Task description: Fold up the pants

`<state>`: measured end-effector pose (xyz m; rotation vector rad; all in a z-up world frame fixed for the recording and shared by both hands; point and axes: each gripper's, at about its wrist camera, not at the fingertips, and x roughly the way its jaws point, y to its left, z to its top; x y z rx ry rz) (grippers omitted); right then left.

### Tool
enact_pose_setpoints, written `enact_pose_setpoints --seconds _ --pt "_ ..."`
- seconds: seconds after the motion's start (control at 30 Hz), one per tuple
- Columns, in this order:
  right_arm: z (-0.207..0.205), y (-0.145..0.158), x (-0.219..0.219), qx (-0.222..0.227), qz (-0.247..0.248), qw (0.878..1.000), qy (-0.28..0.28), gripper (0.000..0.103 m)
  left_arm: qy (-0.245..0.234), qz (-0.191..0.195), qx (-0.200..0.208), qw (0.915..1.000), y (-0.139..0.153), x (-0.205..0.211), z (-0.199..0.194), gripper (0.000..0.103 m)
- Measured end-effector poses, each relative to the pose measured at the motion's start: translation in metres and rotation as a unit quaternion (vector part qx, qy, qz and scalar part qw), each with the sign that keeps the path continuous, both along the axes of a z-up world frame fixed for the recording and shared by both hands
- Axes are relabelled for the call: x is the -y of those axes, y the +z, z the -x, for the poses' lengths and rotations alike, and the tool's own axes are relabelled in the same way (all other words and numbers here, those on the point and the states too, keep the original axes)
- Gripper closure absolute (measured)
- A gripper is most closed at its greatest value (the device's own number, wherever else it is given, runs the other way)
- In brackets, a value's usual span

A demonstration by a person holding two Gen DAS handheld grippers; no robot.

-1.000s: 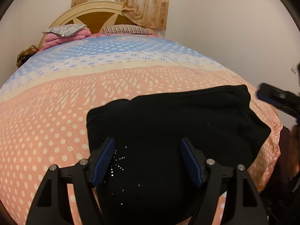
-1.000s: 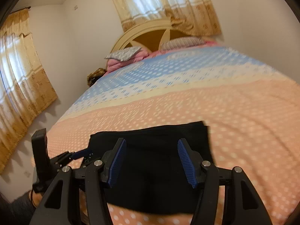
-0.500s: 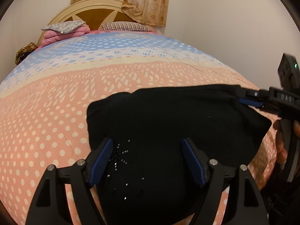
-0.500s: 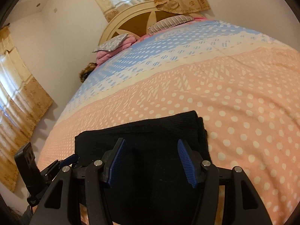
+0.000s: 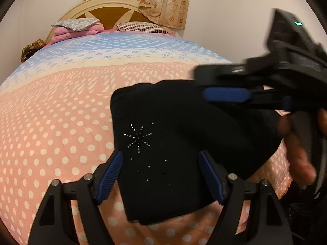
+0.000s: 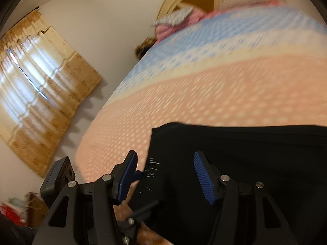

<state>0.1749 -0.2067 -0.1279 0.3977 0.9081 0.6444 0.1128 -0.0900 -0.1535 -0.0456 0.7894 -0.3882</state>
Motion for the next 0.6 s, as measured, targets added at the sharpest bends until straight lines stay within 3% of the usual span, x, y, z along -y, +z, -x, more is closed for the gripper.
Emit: enact_pose_setpoints --seconds 0.07,0.13,0.27,0.43,0.47,0.53,0.6 --pt "-0.022 -0.017 -0.002 -0.042 0.039 0.998 -0.030 0.044 0.000 -0.004 -0.003 1.0000 -0.003 -0.001 -0.001 0.019" --pt "-0.030 -0.019 0.001 -0.066 0.015 0.997 -0.037 0.044 0.003 0.001 -0.007 1.0000 -0.008 -0.006 -0.001 0.017" --pt "-0.030 0.006 -0.005 -0.031 0.015 0.999 -0.032 0.044 0.016 0.024 -0.015 0.9995 -0.012 -0.018 -0.001 0.012" --pt "-0.047 0.006 -0.030 -0.044 -0.044 0.998 0.027 0.044 0.023 0.024 -0.014 0.9994 -0.011 -0.022 0.000 0.012" --pt "-0.051 0.000 -0.036 -0.051 -0.040 0.998 0.029 0.044 0.022 0.020 -0.013 0.9995 -0.011 -0.021 0.000 0.011" --pt "-0.068 -0.024 -0.044 -0.081 0.024 0.996 0.001 0.045 0.023 0.011 -0.018 0.9995 -0.013 -0.021 -0.001 0.011" --pt "-0.071 -0.031 -0.044 -0.081 0.017 0.997 -0.001 0.045 0.025 0.006 -0.022 0.9994 -0.015 -0.021 -0.003 0.011"
